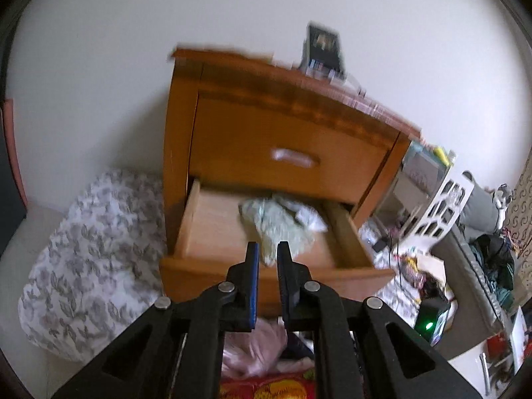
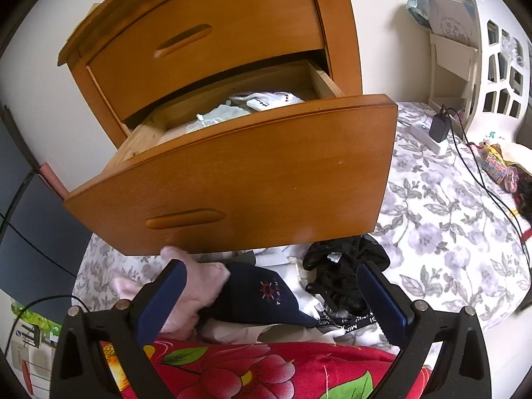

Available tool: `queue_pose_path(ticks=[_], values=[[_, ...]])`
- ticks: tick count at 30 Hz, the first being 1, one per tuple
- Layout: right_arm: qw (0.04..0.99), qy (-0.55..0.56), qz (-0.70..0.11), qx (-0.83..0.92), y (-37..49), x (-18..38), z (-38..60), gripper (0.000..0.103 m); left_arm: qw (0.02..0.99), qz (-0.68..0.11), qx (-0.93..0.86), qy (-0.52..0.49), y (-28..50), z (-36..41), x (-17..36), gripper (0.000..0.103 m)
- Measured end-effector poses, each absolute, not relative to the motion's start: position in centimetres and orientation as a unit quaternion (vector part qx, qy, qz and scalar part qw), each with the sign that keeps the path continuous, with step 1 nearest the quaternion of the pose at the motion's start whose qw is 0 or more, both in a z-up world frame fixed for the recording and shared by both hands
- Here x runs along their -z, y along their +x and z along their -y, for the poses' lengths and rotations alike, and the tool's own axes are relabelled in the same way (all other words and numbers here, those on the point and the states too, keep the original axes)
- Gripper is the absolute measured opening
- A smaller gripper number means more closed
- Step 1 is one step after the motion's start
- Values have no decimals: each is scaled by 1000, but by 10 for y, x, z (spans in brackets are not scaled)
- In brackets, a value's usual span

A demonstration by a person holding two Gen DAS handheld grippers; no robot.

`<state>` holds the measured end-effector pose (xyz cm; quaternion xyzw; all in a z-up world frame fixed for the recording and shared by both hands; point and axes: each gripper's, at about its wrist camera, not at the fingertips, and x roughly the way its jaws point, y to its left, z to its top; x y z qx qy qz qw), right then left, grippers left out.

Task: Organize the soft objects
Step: 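Carry the pink sock down toward the bed with the left tool, then lower the pink sock onto the bed and open the left tool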

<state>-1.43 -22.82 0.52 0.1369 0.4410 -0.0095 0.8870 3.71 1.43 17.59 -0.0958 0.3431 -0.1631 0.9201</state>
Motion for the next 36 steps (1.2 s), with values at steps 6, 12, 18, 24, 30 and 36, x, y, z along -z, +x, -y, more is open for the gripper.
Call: queue_pose_path(ticks=[6, 12, 18, 24, 30, 36], values=[[886, 137, -442, 10, -15, -5, 229, 103, 885, -429, 160, -85, 48, -10, -116, 11], [886, 136, -444, 10, -14, -5, 228, 103, 860, -481, 146, -87, 58, -12, -76, 11], [885, 135, -446, 10, -14, -4, 229, 103, 848, -505, 143, -75, 55, -3, -55, 49], [884, 135, -447, 10, -13, -4, 229, 103, 846, -512, 137, -65, 54, 4, -45, 75], [884, 135, -447, 10, -13, -4, 229, 103, 849, -511, 128, -46, 54, 12, -37, 87], [883, 135, -450, 10, -13, -2, 229, 103, 860, -497, 113, -32, 52, 11, -35, 89]])
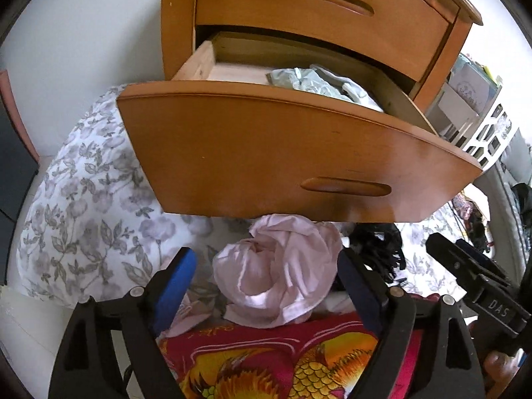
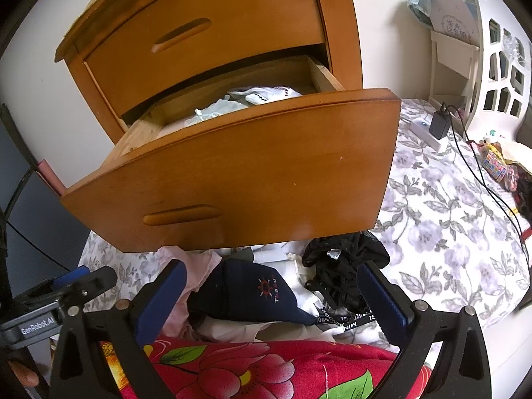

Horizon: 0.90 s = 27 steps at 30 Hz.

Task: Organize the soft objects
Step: 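Lower the pink sock onto the bed and open the left tool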

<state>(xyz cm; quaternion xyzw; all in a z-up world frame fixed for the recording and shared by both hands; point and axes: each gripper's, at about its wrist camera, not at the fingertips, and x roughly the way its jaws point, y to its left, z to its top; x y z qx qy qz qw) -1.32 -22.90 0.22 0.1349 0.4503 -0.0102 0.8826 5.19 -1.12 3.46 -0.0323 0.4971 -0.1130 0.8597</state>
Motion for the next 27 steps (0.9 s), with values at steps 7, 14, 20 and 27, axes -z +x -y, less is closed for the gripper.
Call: queue_pose_path(ticks=[7, 14, 20, 27], values=[[882, 132, -453, 11, -12, -2, 228, 103, 877, -470, 89, -32, 50, 2, -42, 98], [881, 133, -453, 11, -12, -2, 228, 103, 891, -443, 91, -40, 47, -6, -53, 103], [881, 132, -454, 11, -13, -1, 228, 103, 902, -418, 99, -41, 43, -8, -62, 103], [881, 132, -454, 11, -12, -2, 228, 103, 900, -417, 122, -39, 41, -2, -61, 103]])
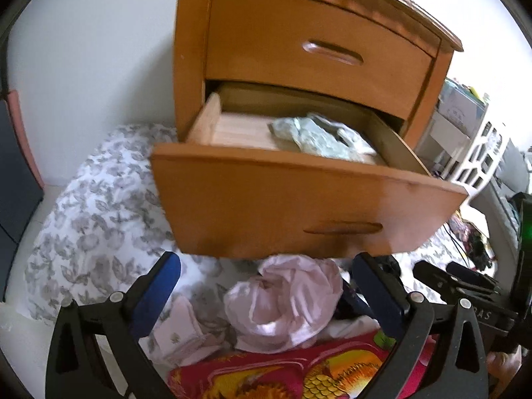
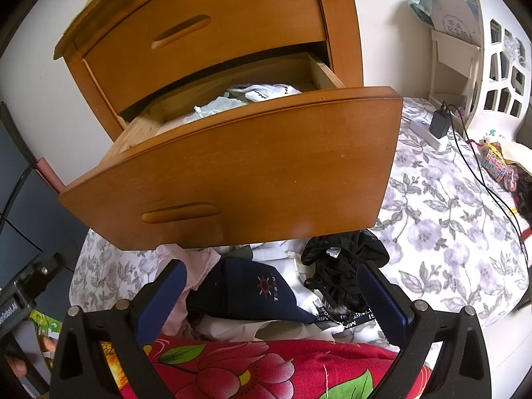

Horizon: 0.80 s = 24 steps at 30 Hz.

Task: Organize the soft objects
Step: 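Lower the pink sock onto the bed and open the left tool, then move the right tool up toward the open drawer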

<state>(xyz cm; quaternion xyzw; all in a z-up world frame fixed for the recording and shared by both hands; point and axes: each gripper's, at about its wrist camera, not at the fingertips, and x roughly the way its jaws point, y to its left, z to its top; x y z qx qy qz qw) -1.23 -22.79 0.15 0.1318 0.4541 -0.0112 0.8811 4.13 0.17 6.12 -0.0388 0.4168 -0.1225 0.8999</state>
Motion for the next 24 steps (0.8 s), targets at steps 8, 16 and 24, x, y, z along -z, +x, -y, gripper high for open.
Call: queue_pose_path(ticks=[8, 16, 24], values=[[881, 127, -456, 15, -13, -2, 227, 103, 905, -418, 77, -23, 40, 2, -54, 103], [878, 126, -461, 18, -12, -1, 228, 103, 902, -424, 65, 54, 37, 26, -47, 103], [877, 122, -464, 26, -11, -1, 227, 103, 897, -432, 65, 61, 36, 26, -46, 103]])
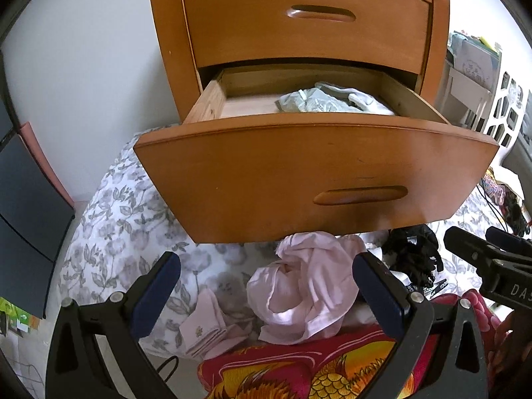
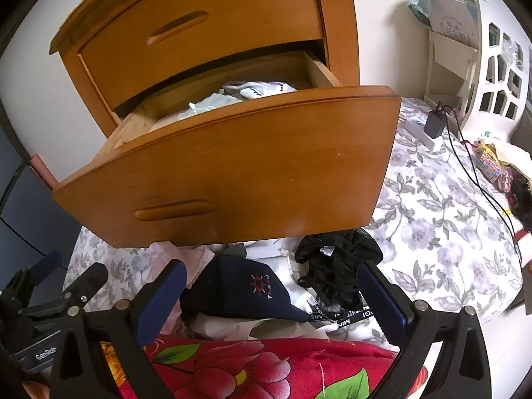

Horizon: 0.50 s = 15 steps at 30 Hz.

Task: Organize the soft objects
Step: 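Move the right tool up toward the open drawer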

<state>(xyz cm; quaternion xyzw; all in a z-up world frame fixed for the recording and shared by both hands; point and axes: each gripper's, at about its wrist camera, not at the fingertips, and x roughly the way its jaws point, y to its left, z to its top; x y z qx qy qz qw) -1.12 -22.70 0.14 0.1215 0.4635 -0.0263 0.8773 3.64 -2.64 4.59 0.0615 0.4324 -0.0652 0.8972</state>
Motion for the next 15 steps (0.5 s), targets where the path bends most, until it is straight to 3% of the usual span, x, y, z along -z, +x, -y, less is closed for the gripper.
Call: queue_pose_path(ticks=[15], values=[[865, 105, -491, 19, -1, -13, 226, 103, 889, -452, 75, 28, 43, 18, -38, 103]])
